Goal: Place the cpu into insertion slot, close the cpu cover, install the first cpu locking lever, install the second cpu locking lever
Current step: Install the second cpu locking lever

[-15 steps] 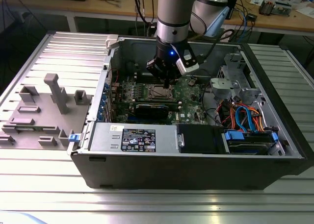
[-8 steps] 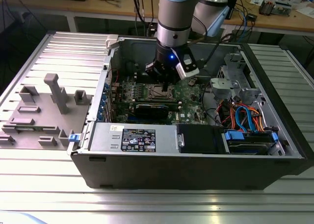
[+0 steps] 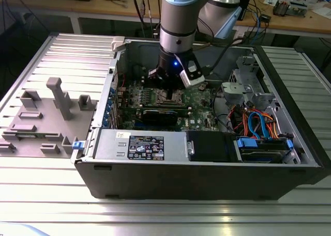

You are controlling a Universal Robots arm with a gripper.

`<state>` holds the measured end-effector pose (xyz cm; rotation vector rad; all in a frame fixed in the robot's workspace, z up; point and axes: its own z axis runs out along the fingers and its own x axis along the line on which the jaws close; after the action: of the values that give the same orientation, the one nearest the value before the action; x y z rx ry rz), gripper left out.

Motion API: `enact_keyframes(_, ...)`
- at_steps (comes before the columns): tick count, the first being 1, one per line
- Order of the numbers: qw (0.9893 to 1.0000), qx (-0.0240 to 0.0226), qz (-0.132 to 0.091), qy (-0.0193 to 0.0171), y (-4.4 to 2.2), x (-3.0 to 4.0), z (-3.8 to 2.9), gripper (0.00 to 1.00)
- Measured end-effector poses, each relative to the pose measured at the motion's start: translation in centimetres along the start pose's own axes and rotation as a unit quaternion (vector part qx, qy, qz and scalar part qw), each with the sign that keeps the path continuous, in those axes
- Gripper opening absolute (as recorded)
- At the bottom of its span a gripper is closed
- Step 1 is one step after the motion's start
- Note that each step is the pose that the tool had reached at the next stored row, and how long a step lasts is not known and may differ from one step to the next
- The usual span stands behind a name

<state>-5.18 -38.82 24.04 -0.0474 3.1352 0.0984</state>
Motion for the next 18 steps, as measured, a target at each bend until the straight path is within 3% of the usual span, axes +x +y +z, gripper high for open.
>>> enact_keyframes(3,1.0,-0.0005,0.0,0.0001,-0.36,0.44,0.05,0.11)
enact_keyframes(5,1.0,-0.0021,0.0,0.0008,-0.47,1.35,0.24,0.11)
enact_keyframes(7,1.0,-0.0044,0.0,0.0008,-0.58,1.78,0.4,0.11)
enact_keyframes(9,0.9999,-0.0131,-0.001,0.0006,-0.83,2.15,0.82,0.11)
enact_keyframes(11,0.9999,-0.0171,-0.001,0.0005,-0.94,2.24,1.0,0.11)
enact_keyframes(13,0.9997,-0.0244,-0.002,0.0003,-1.45,2.27,1.29,0.11)
enact_keyframes(18,0.9993,-0.0353,-0.015,0.0011,-1.85,2.44,1.64,0.11)
